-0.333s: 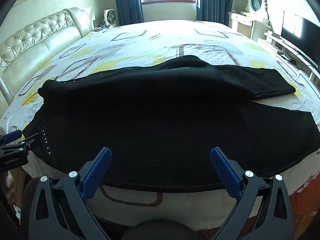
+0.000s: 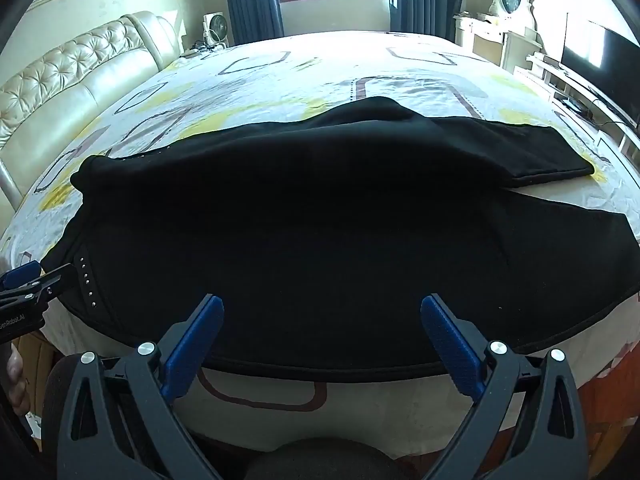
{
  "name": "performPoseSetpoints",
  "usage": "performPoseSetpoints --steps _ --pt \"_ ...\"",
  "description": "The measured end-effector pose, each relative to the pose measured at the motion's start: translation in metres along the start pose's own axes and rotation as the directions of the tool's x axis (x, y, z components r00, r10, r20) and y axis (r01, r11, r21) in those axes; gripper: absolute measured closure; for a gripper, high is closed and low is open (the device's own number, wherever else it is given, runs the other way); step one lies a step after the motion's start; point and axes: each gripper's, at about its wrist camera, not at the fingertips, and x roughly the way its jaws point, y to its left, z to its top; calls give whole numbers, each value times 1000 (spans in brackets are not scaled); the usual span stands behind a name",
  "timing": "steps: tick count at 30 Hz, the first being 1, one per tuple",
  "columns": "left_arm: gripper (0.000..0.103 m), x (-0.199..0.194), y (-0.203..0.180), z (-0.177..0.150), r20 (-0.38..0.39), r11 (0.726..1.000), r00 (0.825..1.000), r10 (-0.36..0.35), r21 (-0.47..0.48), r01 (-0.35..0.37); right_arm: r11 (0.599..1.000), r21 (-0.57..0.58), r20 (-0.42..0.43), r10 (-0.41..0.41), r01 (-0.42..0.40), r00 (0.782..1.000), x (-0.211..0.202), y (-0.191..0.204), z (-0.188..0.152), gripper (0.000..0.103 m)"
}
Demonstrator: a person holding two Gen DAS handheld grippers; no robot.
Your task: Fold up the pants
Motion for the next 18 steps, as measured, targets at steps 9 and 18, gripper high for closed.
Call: performPoseSetpoints --steps 9,18 --pt "2 0 0 -2 1 1000 1000 -2 -2 2 1000 -3 -11 -12 12 1000 -1 -3 -1 4" --pt "2 -1 -2 -3 3 1000 1000 -10 -2 10 1000 -8 -12 -11 10 1000 3 -6 -2 4"
